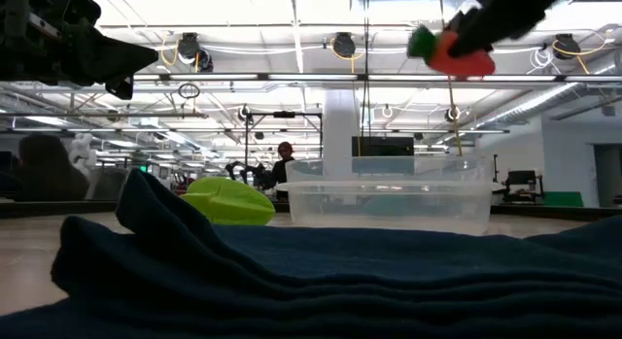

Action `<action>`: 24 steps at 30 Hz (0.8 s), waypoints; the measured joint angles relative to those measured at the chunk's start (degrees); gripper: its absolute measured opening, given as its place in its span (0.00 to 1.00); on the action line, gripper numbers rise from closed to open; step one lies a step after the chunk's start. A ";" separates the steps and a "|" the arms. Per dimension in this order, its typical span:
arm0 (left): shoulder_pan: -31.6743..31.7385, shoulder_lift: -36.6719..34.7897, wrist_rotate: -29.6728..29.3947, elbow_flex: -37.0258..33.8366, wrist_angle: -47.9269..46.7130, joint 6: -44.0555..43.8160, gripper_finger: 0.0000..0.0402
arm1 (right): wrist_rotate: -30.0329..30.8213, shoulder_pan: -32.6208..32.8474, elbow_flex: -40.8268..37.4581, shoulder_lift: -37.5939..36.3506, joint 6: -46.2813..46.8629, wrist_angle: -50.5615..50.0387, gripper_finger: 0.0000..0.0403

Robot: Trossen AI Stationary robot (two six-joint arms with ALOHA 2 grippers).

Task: Pick and placing Produce into tupperware
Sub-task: Put the orange carrot into the transparent bin

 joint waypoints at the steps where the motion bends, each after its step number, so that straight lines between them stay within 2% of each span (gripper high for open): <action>1: 0.00 0.02 0.00 0.00 -0.02 0.00 0.00 | 0.48 -0.01 1.21 0.00 -0.36 -1.05 0.37; 14: 0.00 0.01 0.00 0.00 0.00 -0.03 0.00 | 0.42 -3.51 13.56 0.02 -0.20 -14.52 0.36; 20: 0.00 0.00 0.00 0.00 0.00 -0.02 0.00 | 0.03 -4.66 14.37 0.27 0.33 -16.01 0.36; 24: 0.00 0.02 0.00 0.00 0.00 -0.02 0.00 | -3.66 -5.42 14.41 2.81 0.49 -15.73 0.36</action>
